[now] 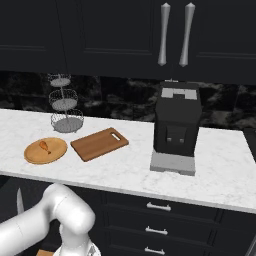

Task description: Pick up the knife from the drawer and place it on the cutting board. Then place the meat from the plate to the cutting board.

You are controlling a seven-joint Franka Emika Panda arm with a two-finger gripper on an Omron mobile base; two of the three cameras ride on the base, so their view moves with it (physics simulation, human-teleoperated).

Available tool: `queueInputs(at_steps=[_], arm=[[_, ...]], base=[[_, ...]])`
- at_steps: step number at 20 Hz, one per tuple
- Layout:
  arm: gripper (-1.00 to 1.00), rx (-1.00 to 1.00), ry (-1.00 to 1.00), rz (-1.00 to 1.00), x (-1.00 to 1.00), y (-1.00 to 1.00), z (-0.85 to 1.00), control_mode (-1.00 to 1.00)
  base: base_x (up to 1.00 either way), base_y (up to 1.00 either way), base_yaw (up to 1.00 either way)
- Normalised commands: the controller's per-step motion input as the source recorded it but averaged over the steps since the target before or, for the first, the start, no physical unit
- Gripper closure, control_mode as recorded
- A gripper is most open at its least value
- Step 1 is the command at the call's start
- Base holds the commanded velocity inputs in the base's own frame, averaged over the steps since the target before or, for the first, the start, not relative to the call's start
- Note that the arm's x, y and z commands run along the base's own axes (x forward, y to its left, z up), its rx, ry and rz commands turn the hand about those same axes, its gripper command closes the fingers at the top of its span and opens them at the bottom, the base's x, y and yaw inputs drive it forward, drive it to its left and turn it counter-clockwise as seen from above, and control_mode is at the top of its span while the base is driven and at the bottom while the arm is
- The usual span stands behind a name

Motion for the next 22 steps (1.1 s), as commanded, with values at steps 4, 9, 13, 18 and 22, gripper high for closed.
queueInputs(at_steps=[4,9,13,18,22], arm=[[-1.0,0.0,-0.01,0.23,0.5,-0.18,0.0,-1.0],[-1.0,0.0,0.0,0.19,0.57,-0.02,-0.05,-1.0],[-1.0,0.04,-0.01,0.19,0.45,-0.08,-0.28,-1.0],[-1.0,0.15,-0.07,0.15,0.26,-0.17,-0.42,-1.0],[-1.0,0.15,0.0,0.09,0.29,-0.02,-0.21,-1.0]], base=[[0.0,0.0,0.0],[0.0,0.0,0.0],[0.0,0.0,0.0],[0.0,0.0,0.0],[0.0,0.0,0.0]])
